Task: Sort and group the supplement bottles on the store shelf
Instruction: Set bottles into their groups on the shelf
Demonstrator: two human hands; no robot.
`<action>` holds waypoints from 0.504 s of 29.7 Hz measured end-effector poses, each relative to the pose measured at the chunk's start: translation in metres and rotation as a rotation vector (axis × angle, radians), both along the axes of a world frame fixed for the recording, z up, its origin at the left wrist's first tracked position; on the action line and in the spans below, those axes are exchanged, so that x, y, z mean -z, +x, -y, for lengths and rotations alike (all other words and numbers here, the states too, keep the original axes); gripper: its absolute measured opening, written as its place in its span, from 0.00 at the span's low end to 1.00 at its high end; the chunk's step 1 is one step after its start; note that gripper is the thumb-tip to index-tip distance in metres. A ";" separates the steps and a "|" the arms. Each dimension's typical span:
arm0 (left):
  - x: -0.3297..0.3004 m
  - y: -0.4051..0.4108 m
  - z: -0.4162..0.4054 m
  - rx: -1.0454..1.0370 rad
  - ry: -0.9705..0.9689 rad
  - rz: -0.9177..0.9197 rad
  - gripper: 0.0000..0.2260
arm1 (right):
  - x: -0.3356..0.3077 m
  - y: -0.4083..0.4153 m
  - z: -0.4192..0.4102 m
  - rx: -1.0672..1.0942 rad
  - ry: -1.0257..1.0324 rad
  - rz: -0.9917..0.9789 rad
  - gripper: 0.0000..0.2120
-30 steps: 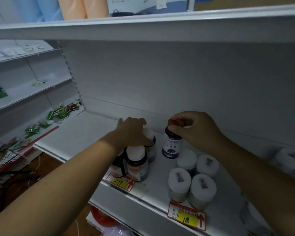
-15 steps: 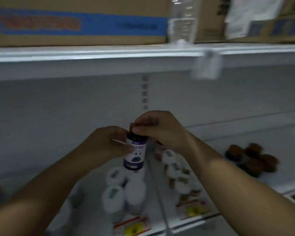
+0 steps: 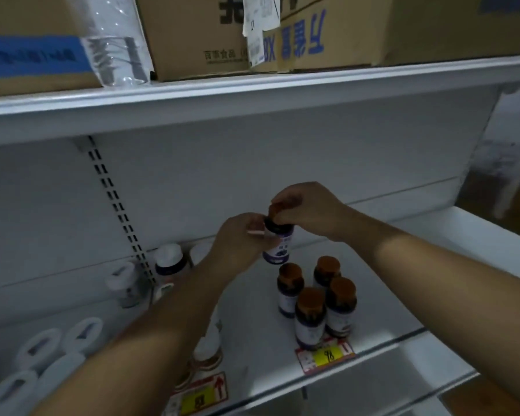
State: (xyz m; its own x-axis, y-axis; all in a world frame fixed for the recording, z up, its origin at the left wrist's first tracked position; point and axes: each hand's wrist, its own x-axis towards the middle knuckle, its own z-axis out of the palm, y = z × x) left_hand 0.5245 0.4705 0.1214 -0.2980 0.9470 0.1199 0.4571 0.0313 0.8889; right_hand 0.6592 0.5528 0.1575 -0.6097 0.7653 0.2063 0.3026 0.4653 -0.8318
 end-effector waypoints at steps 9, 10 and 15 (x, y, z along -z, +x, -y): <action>0.050 0.010 -0.023 -0.149 -0.202 0.165 0.08 | 0.052 -0.016 -0.050 -0.124 -0.151 0.141 0.10; 0.054 0.013 -0.023 -0.143 -0.233 0.149 0.08 | 0.058 -0.016 -0.052 -0.148 -0.155 0.182 0.10; 0.072 0.020 -0.020 -0.123 -0.387 0.123 0.12 | 0.089 -0.012 -0.052 -0.183 -0.195 0.262 0.11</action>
